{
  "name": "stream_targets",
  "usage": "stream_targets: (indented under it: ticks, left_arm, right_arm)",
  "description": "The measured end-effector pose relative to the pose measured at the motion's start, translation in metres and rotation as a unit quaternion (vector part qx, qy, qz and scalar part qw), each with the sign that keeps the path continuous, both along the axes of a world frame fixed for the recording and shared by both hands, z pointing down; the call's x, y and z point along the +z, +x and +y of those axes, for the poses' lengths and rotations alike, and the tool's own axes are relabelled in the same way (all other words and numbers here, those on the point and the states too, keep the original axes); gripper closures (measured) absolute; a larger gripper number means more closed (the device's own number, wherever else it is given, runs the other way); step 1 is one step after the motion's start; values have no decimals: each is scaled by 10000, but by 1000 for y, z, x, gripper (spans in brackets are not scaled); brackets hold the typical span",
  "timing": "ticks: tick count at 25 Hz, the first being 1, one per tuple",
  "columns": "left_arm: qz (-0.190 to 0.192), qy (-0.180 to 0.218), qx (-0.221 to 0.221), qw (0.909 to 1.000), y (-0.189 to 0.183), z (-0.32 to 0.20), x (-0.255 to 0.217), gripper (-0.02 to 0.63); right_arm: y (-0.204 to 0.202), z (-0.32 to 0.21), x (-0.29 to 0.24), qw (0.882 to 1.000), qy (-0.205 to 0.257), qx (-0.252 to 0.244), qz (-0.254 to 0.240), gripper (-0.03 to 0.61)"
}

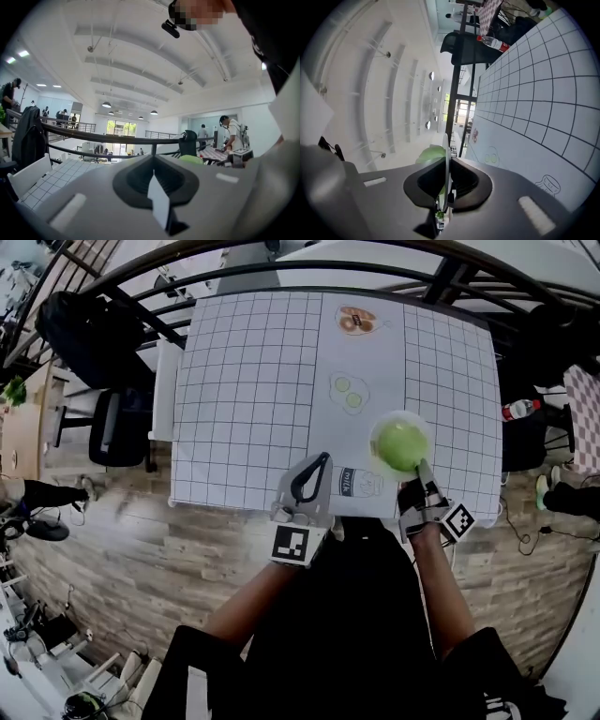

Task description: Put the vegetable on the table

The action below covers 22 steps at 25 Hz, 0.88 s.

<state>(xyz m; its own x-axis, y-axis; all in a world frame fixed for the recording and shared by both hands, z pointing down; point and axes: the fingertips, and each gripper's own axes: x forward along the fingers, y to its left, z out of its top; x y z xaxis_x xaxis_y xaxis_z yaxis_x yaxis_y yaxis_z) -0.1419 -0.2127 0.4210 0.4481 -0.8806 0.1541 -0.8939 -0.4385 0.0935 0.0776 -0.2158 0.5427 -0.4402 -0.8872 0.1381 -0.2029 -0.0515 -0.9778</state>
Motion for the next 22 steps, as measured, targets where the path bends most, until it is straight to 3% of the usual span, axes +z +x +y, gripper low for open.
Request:
stream_targets:
  ticks: [13,17,22]
  left_arm:
    - [-183,-269,-83,9994,32,-46,18,606]
    - [-160,-354,-58,9992,42,-55,24,606]
    - [-293,-544,-38,9981,47,-66,40,606]
  right_arm:
    - [17,-51,58,9995,28,-313,44,554]
    - [22,-61,93,9988,-144,-375,295,552]
    - [26,-73,133,9988,-129,-407,230,552]
